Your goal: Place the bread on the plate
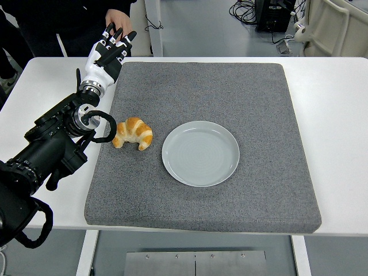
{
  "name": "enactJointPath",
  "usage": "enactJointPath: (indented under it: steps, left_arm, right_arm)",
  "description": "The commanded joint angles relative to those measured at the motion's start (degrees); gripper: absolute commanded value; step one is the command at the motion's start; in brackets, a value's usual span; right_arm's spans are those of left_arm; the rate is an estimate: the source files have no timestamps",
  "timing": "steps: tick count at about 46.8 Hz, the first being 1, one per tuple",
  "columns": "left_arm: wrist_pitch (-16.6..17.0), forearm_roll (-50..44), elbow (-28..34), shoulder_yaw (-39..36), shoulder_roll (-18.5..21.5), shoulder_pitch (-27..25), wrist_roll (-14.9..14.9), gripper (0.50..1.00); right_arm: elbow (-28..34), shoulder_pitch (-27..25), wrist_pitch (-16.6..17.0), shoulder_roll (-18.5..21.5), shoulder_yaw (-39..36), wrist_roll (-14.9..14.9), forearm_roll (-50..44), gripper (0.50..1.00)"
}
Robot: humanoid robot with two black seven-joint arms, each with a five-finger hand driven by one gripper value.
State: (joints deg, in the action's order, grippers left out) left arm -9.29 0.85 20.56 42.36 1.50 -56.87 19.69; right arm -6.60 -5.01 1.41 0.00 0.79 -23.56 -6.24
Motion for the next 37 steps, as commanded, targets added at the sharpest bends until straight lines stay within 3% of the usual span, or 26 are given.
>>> enactJointPath:
  steps: [1,26,32,37]
  left_arm:
    - [0.06,0.02,0.00,0.00,0.00,0.00,0.09,0.974]
    - [-0.11,-0.06,-0.08,-0.09,-0.18,-0.61,-0.27,0.972]
    - [-3.53,0.55,0.00,-0.09,-0.09,-0.09,-0.09,0.972]
    - [-4.42,0.73,0.09,-0.17,0.44,0.09,-0.18,0.972]
  right_arm:
    - [0.01,0.00,0.00,0.00,0.00,0.00,0.00,1.000]
    - [0.01,0.00,0.00,0.00,0.00,0.00,0.00,1.000]
    - [0.01,0.00,0.00,0.00,0.00,0.00,0.00,1.000]
    - [0.01,0.00,0.00,0.00,0.00,0.00,0.00,1.000]
